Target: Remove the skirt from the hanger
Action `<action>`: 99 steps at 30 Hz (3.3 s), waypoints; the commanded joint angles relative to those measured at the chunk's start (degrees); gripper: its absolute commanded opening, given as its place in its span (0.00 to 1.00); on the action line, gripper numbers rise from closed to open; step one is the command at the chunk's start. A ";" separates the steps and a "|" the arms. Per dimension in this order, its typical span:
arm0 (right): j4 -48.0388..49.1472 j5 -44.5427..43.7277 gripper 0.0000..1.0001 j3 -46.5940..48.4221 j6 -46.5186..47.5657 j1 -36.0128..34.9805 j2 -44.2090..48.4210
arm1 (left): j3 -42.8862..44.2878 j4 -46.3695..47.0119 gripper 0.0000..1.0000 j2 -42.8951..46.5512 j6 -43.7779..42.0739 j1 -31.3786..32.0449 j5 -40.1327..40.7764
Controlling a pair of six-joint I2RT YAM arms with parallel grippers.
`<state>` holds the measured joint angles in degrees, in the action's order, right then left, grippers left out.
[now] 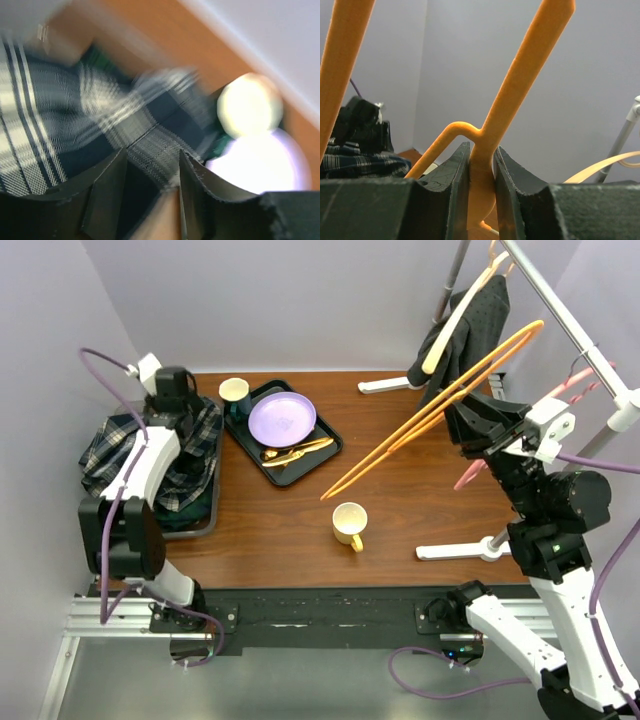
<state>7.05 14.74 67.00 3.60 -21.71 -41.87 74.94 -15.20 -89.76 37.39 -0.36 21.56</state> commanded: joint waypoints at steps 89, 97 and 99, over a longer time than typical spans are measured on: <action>-2.21 5.47 0.00 -0.38 -2.11 0.09 2.23 | -0.94 -9.51 0.69 9.32 2.36 -12.05 1.11; -14.07 1.51 0.00 2.43 10.81 0.18 -1.28 | -0.58 1.91 0.80 20.84 -13.65 -8.53 -31.60; -14.87 3.44 0.00 3.05 15.62 0.09 -1.81 | 0.12 2.63 0.80 21.55 -17.32 -4.49 -36.04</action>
<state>-4.49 17.67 66.72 10.33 -21.71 -42.09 73.60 -17.17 -68.84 29.95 -9.39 4.14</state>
